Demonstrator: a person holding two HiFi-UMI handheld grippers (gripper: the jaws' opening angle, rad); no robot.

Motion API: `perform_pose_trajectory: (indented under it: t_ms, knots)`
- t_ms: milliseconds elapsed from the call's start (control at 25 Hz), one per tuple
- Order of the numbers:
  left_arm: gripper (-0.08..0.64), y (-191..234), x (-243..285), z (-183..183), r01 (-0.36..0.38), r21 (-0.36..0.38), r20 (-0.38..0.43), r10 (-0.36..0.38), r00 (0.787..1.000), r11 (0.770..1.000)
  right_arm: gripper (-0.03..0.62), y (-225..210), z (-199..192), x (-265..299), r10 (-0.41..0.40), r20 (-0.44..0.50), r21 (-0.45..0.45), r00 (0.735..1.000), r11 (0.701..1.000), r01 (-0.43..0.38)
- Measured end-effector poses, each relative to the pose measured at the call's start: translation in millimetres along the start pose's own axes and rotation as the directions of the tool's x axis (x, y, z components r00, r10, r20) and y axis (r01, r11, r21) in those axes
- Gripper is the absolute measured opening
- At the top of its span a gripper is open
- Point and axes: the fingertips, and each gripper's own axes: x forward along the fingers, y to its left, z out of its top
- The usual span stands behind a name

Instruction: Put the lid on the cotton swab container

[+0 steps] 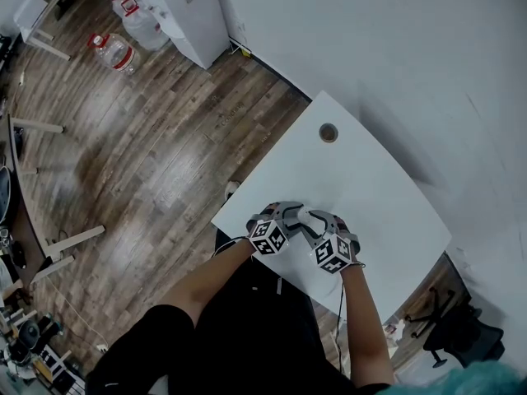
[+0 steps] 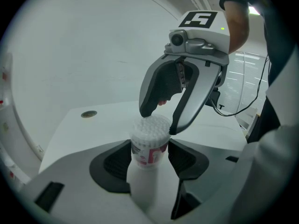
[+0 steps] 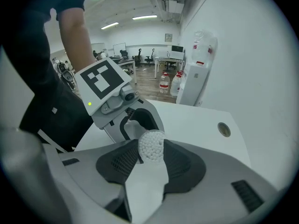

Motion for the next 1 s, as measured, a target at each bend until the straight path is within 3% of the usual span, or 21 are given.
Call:
perform_pose_trajectory:
  t_ms: [320,600,760,1000]
  knots:
    - [0.253,1,-1,-2,-0.009,-0.014,0.003,0.009,1.0,1.0,0.176,2,0,4,-0.013,-0.042,-0.01,0.999,1.0,0.013]
    - [0.253,1,-1,-3,-0.004,-0.02,0.004,0.004,1.0,1.0,0.178,2,2,-1,-0.034,0.04,-0.004,0.999,0.999,0.035]
    - [0.255,10,-6,-7,-0.029,-0.043,0.008,0.03,1.0,0.999,0.181,5,11,-9,-0.013,0.105,0.058,0.994,0.998,0.007]
    - [0.267,8,-7,-8,-0.016,-0.072,0.008,0.016,1.0,0.997,0.181,-11,3,-25,-0.092,0.18,0.275,0.979,0.961,0.04]
